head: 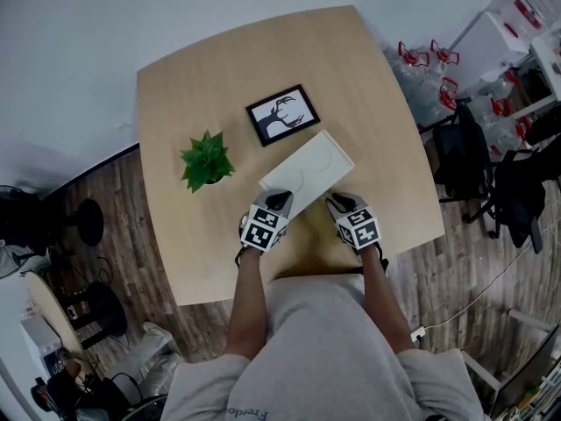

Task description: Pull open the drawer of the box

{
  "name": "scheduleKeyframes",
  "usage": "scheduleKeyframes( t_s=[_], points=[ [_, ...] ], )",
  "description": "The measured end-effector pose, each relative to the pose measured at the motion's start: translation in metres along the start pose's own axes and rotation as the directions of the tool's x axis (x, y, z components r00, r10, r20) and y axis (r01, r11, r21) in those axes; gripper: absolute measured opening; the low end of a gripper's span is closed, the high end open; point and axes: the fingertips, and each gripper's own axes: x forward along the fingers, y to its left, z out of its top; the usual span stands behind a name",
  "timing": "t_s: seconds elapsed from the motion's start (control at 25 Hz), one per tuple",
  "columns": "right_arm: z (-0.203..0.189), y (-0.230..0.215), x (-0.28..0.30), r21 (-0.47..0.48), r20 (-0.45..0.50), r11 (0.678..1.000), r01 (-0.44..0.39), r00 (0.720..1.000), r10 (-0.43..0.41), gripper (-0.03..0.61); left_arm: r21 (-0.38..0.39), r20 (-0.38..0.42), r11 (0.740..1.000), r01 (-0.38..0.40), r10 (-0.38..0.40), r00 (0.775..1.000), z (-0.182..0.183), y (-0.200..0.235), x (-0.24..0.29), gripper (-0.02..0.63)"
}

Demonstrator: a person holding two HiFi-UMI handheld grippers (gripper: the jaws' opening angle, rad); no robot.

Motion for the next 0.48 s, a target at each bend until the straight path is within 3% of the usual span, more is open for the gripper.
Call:
scheduleKeyframes(
  t_s=[0.24,0.48],
  points=[
    [0.003,0.004,0.015,-0.041,-0.050,0.999,-0.034,0.998,0.032,0.086,-0.017,0.017,1.000,0.003,-0.002,1.000,0.004,0.002,0.002,0.052],
    [0.005,0.007,0.020,-0.091,-0.068,0.996,-0.009,0.998,0.002,0.080,-0.016,0.022,1.000,-0.001,0.002,1.000,0.005,0.001,-0.003,0.052]
  ],
)
